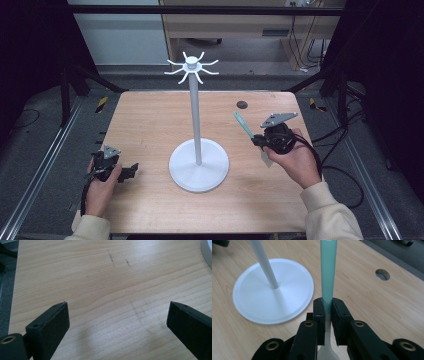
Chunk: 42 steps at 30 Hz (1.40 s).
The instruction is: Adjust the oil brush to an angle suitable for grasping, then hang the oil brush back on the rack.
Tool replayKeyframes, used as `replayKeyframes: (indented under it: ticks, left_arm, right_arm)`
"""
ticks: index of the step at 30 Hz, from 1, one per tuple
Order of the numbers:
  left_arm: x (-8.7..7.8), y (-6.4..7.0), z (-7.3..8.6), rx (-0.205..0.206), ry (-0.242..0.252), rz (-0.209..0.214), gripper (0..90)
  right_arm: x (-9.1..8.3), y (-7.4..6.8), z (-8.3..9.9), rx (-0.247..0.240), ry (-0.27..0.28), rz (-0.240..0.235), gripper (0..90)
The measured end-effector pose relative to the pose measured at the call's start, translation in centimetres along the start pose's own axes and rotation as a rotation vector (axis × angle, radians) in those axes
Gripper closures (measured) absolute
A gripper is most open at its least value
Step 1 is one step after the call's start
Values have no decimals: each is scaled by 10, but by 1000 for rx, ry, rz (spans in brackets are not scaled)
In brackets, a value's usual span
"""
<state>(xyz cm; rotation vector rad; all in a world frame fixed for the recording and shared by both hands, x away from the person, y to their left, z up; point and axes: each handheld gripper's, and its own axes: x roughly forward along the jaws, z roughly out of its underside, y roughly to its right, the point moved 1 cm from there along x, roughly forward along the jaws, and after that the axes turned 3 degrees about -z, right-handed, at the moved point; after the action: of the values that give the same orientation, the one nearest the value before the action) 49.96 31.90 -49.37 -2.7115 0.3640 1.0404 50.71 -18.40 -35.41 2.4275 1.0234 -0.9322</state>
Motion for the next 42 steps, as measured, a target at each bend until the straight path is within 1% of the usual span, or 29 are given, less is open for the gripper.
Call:
replayKeyframes:
  ticks: [3, 9, 11, 15, 20, 27, 30, 33, 42]
  left_arm:
    - [0, 0, 0, 1, 0, 0, 39]
    - [0, 0, 0, -1, 1, -1, 39]
    - [0, 0, 0, 0, 0, -1, 39]
    - [0, 0, 0, 1, 0, 0, 39]
    - [0, 0, 0, -3, 3, -2, 39]
    - [0, 0, 0, 0, 1, -3, 39]
    - [0, 0, 0, 0, 0, -3, 39]
    - [0, 0, 0, 0, 0, -4, 39]
    - [0, 0, 0, 2, 0, -4, 39]
  right_arm:
    - [-2, -4, -4, 8, 41, 6, 819]
    - [-8, -10, -12, 41, 136, 9, 819]
    - [-9, -12, -14, 38, 158, 8, 819]
    - [-9, -16, -17, 38, 177, 5, 819]
    - [-13, -19, -18, 52, 211, -10, 819]
    - [-22, -23, -20, 71, 275, -31, 819]
    - [-26, -25, -22, 69, 296, -36, 819]
    - [-31, -27, -25, 78, 331, -48, 818]
    - [-41, -35, -33, 63, 403, -65, 818]
